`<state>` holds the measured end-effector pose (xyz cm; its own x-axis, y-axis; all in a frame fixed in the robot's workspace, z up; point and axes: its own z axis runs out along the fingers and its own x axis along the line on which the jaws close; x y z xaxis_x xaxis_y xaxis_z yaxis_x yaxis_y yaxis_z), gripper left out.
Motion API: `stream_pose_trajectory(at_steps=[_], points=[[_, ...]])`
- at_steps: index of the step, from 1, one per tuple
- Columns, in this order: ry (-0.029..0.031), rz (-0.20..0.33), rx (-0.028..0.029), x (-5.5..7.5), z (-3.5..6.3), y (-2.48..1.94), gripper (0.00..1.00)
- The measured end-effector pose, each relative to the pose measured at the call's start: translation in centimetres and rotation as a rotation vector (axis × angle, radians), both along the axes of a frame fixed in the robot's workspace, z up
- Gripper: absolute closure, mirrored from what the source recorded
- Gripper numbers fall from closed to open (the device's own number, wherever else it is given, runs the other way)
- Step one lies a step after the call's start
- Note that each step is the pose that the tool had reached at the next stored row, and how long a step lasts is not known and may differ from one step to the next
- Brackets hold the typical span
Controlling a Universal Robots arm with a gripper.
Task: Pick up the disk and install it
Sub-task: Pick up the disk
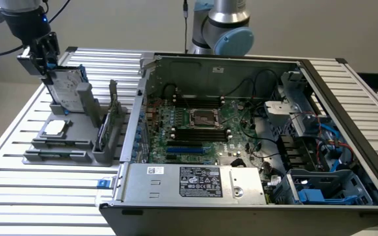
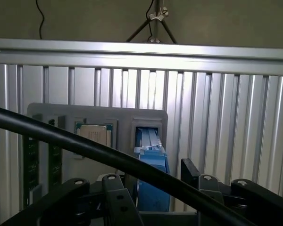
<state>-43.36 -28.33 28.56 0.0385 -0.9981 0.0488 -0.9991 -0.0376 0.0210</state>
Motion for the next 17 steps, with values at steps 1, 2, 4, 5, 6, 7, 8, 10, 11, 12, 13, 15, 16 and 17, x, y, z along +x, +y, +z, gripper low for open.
stream_pose_trajectory(at_steps=[1, 2, 4, 5, 6, 7, 8, 10, 11, 12, 13, 15, 16, 17], points=[[-0.0001, 0.000, 0.0000, 0.00, -0.02, -0.02, 0.44], [-0.0001, 0.000, 0.0002, -0.01, -0.04, -0.05, 0.44], [0.0002, 0.000, 0.0013, -0.02, -0.05, -0.14, 0.44], [0.0002, 0.000, 0.0025, -0.02, -0.06, -0.19, 0.44], [0.0000, 0.000, 0.0034, -0.01, -0.09, -0.27, 0.44], [0.0000, 0.000, 0.0045, -0.01, -0.10, -0.35, 0.44], [0.0001, 0.000, 0.0055, -0.01, -0.11, -0.43, 0.44], [-0.0001, 0.000, 0.0083, -0.01, -0.16, -0.51, 0.44], [-0.0001, 0.000, 0.0106, -0.01, -0.18, -0.52, 0.44], [-0.0001, -0.001, 0.0126, -0.01, -0.22, -0.52, 0.44], [0.0000, -0.001, 0.0148, -0.01, -0.26, -0.52, 0.44], [0.0000, -0.003, 0.0176, -0.01, -0.35, -0.52, 0.44], [0.0000, -0.003, 0.0184, -0.01, -0.40, -0.52, 0.44], [0.0000, -0.003, 0.0194, -0.01, -0.45, -0.52, 0.44]])
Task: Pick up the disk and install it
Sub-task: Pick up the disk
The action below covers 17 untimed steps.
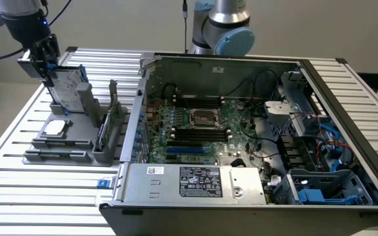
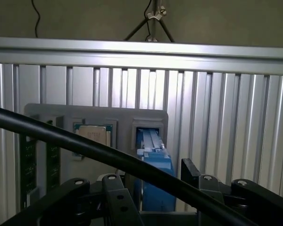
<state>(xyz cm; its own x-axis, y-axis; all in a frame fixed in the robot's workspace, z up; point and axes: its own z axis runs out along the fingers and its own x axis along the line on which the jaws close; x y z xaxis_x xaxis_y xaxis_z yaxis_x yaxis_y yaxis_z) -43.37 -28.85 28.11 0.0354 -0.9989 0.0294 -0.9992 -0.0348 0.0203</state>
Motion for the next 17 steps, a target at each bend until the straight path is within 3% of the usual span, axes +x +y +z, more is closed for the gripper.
stream_pose_trajectory(at_steps=[11, 14, 15, 17], points=[[0.0000, -0.004, 0.0104, 0.00, -0.35, 0.00, 0.44], [-0.0001, -0.006, 0.0116, 0.00, -0.36, 0.00, 0.46], [0.0000, -0.006, 0.0118, 0.00, -0.36, 0.00, 0.53], [0.0000, -0.007, 0.0120, 0.00, -0.37, 0.00, 0.53]])
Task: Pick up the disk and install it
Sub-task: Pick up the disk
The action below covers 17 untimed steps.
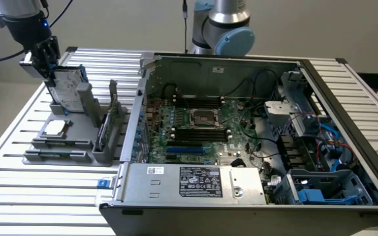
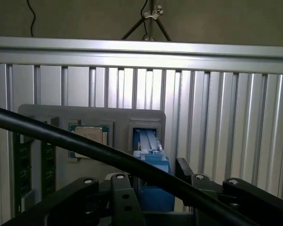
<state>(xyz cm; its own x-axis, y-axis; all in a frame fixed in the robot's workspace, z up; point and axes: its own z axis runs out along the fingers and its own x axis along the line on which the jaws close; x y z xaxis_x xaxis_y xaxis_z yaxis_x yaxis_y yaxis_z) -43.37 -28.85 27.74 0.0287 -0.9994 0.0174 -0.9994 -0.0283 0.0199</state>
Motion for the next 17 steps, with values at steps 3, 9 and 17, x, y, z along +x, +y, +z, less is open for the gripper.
stream_pose_trajectory(at_steps=[3, 9, 17], points=[[0.0001, -0.001, 0.0004, 0.00, 0.00, 0.00, 0.62], [0.0001, -0.002, 0.0018, 0.00, 0.00, -0.06, 0.66], [0.0001, -0.008, 0.0045, 0.00, -0.02, -0.19, 0.67]])
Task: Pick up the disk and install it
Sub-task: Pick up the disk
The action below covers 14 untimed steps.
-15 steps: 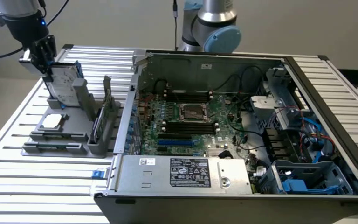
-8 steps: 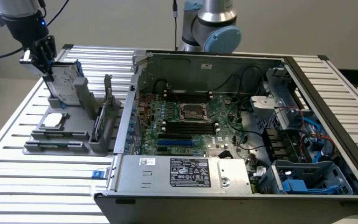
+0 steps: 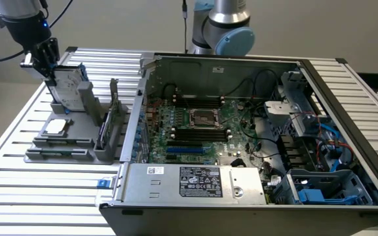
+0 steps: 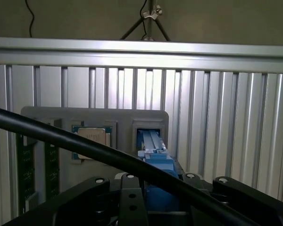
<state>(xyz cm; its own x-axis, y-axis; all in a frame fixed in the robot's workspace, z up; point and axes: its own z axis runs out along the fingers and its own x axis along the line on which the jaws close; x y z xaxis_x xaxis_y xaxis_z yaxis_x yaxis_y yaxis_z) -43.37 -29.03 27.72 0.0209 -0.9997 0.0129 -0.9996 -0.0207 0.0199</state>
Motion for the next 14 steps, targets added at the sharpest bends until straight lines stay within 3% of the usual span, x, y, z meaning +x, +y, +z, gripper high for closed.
stream_pose_trajectory(at_steps=[14], points=[[0.0000, -0.012, 0.0003, 0.00, -0.03, -0.01, 0.67]])
